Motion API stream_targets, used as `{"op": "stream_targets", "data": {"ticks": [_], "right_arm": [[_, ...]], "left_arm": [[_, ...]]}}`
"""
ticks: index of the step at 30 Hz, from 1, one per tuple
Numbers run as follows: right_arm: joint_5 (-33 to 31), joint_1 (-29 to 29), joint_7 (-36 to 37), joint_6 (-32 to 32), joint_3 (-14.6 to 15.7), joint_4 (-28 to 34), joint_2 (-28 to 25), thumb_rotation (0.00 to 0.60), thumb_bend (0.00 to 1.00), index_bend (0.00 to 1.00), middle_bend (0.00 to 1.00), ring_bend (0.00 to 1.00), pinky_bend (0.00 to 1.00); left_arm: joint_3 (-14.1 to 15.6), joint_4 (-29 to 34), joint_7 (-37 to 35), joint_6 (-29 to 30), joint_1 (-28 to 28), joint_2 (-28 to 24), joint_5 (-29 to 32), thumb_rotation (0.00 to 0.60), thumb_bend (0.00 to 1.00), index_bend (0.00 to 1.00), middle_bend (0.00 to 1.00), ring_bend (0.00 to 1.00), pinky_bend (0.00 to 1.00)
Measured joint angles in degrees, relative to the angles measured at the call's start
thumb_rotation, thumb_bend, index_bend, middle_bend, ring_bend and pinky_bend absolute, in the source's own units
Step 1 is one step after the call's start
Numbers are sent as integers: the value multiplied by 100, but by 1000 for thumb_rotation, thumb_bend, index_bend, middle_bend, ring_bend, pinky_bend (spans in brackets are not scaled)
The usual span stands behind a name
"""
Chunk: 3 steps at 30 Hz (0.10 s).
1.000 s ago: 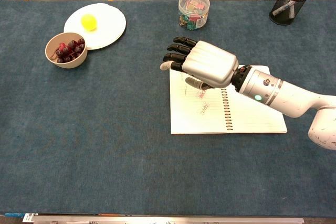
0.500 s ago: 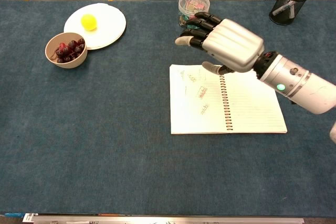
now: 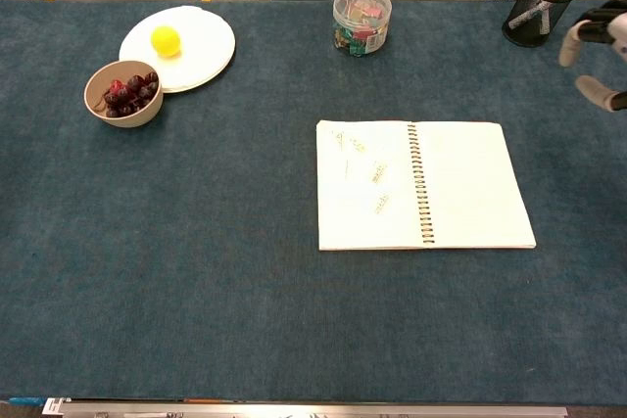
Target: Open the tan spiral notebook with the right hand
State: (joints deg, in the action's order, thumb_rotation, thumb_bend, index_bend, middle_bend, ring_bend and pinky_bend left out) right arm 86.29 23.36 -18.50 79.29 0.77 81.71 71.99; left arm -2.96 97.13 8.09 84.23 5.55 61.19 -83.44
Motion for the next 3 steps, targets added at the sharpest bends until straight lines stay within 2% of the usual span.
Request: {"op": "stream_targets", "data": {"ticks": [3], "right_arm": [[-145,-361,-28,308,28,162,-189,600,353,476,409,305,314]], "left_arm": [[-2,-56,12,59,2,84,-80,600,356,0,0,0,70]]}}
